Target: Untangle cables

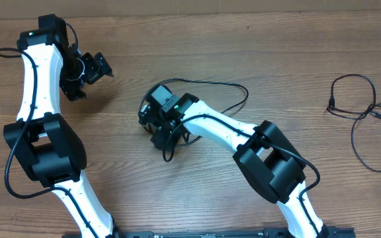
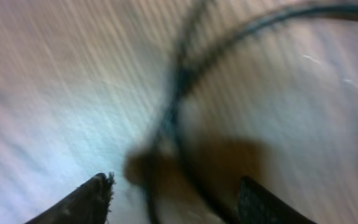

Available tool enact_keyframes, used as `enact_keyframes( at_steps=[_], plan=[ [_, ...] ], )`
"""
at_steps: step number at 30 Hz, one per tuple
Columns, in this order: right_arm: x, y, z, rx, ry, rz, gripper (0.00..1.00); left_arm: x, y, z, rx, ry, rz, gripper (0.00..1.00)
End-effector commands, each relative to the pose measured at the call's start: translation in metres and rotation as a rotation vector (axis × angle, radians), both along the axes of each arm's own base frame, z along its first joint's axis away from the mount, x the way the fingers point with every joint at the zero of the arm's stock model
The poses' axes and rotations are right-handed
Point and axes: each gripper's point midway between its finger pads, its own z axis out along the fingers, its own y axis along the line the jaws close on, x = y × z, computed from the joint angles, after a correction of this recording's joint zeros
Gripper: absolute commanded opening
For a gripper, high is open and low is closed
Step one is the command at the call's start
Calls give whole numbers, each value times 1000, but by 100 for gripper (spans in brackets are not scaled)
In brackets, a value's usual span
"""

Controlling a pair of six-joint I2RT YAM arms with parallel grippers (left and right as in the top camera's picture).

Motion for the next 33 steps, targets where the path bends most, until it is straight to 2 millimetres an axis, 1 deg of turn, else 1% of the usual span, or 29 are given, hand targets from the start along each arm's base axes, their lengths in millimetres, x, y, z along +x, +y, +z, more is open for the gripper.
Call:
enact_keyframes(
  at_steps=[1, 4, 6, 9, 12, 20, 33],
  plan=[
    [-21, 17, -3, 57, 58, 53, 57, 0, -8, 3, -10, -4, 2, 100],
    [-19, 22, -3, 51, 18, 59, 54, 0, -7, 3, -10, -4, 3, 100],
    [-15, 21, -5, 33, -14, 55, 53, 0, -7, 3, -10, -4, 2, 100],
    [-4, 15, -7, -13, -74, 33, 53, 0, -8, 3, -10, -4, 2, 99],
    [4, 9, -8, -33, -95, 16, 52, 0, -7, 3, -10, -4, 2, 100],
    [8, 5, -8, -33, -93, 1, 25, 0, -7, 3, -10, -4, 3, 99],
    [6, 3, -12, -40, -88, 1, 22, 0, -7, 3, -10, -5, 3, 100]
  ],
)
